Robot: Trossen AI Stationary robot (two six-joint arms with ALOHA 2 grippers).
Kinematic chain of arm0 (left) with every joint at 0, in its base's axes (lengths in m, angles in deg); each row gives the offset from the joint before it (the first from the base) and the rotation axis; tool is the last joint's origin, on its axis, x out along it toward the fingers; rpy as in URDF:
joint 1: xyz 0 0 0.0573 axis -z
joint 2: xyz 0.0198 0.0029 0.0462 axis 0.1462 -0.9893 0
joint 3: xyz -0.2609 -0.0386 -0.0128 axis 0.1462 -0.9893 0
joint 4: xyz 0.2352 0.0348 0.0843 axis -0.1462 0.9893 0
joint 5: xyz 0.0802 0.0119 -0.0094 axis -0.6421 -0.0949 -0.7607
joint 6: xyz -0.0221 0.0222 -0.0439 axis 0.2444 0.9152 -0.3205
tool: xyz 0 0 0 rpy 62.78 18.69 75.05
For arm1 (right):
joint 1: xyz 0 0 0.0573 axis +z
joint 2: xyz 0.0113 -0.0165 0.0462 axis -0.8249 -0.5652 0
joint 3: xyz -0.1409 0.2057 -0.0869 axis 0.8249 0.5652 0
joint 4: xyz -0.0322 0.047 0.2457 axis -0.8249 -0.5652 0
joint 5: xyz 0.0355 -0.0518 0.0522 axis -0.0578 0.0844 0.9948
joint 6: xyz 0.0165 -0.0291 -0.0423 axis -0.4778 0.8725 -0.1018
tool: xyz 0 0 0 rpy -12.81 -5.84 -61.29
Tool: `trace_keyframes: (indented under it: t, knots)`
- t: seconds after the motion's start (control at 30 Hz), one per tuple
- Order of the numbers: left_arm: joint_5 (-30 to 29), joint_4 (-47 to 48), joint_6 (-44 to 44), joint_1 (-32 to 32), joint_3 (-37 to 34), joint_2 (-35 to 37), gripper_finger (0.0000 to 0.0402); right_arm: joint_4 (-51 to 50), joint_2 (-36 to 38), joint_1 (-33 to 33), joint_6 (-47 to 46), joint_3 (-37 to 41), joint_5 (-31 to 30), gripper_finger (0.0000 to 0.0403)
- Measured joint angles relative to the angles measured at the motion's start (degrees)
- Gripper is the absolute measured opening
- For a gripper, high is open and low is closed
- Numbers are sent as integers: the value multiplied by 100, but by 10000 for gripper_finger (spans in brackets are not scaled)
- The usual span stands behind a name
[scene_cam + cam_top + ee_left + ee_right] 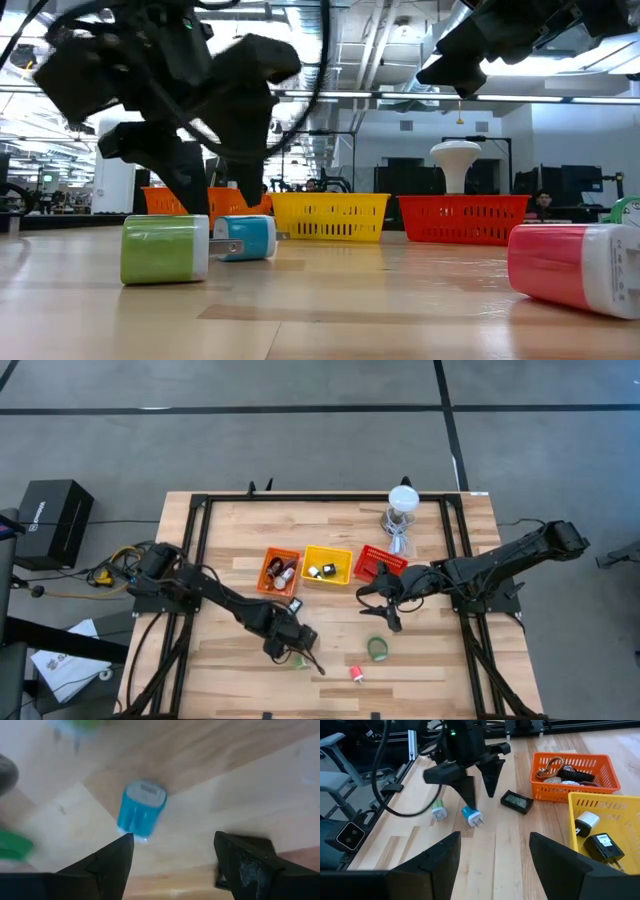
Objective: Pick & Place Office items
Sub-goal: Put the blue charger adapter into the yellow bin
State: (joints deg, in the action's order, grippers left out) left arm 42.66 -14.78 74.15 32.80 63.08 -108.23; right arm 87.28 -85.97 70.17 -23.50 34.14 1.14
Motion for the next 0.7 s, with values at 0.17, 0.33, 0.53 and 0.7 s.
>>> trace_keyframes:
  t: [0.17,0.33,0.53,0.7]
  knots:
    - [123,-191,955,115,0,40,269,2,0,0,0,0,0,228]
    - [411,-460,1107,119,0,40,269,2,-7,0,-4,0,0,228]
    - [550,-504,1201,19,-76,40,269,2,-9,0,-4,2,2,228]
    - [704,-592,1502,-100,-213,40,269,2,-9,0,-4,2,2,228]
